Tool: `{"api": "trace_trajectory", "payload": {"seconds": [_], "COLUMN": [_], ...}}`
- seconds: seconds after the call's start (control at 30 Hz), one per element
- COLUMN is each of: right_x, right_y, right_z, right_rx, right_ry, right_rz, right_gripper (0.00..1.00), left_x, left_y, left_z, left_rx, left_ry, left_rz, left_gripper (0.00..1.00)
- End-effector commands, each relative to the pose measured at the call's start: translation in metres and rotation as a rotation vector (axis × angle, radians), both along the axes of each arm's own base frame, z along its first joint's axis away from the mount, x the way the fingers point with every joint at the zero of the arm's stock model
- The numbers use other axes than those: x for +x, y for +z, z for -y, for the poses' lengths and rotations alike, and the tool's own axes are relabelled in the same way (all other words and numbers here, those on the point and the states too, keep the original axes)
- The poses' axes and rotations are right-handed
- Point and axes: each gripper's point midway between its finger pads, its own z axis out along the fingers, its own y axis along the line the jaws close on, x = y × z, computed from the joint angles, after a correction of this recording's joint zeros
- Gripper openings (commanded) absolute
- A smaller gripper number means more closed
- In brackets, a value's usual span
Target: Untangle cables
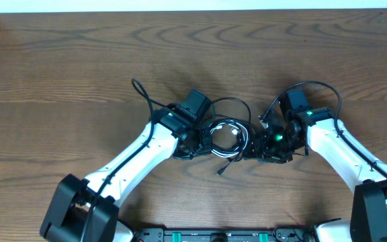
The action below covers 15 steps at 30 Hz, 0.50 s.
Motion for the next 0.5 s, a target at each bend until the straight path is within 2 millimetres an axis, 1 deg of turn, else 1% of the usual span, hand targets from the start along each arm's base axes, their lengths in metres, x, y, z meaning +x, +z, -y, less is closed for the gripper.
{"api": "trace_trajectory", "payload": {"seconds": [0.0, 0.07, 0.1, 0.17, 0.2, 0.3, 0.37, 0.47], "right_x": [0.008, 0.014, 0.017, 0.022, 0.023, 0.022, 0.022, 0.022], "right_y": [0.006, 0.007, 0.007, 0.008, 0.01, 0.011, 0.011, 0.011], "right_z": [-0.004, -0.006, -0.006, -0.009, -0.01, -0.012, -0.012, -0.012], "right_rx": [0.038, 0.045, 0.048, 0.06, 0.073, 0.084, 0.083, 0.083], "right_ry": [0.046, 0.046, 0.046, 0.043, 0.045, 0.045, 0.045, 0.046], "right_rz": [0.065, 0.098, 0.111, 0.129, 0.134, 0.133, 0.131, 0.132], "right_gripper": [0.5, 0.44, 0.38, 0.18, 0.16, 0.21, 0.25, 0.27], "left_x": [-0.001, -0.001, -0.001, -0.002, 0.0, 0.006, 0.008, 0.011], "left_y": [-0.014, -0.018, -0.02, -0.02, -0.018, -0.018, -0.02, -0.024], "left_z": [0.004, 0.009, 0.013, 0.026, 0.037, 0.043, 0.04, 0.034], "left_rx": [0.033, 0.031, 0.024, -0.023, -0.066, -0.08, -0.063, -0.027], "left_ry": [-0.008, -0.023, -0.031, -0.053, -0.067, -0.07, -0.035, 0.014], "left_rz": [-0.015, -0.013, -0.014, -0.015, -0.005, 0.028, 0.027, 0.028], "left_gripper": [0.37, 0.37, 0.37, 0.37, 0.37, 0.37, 0.37, 0.37]}}
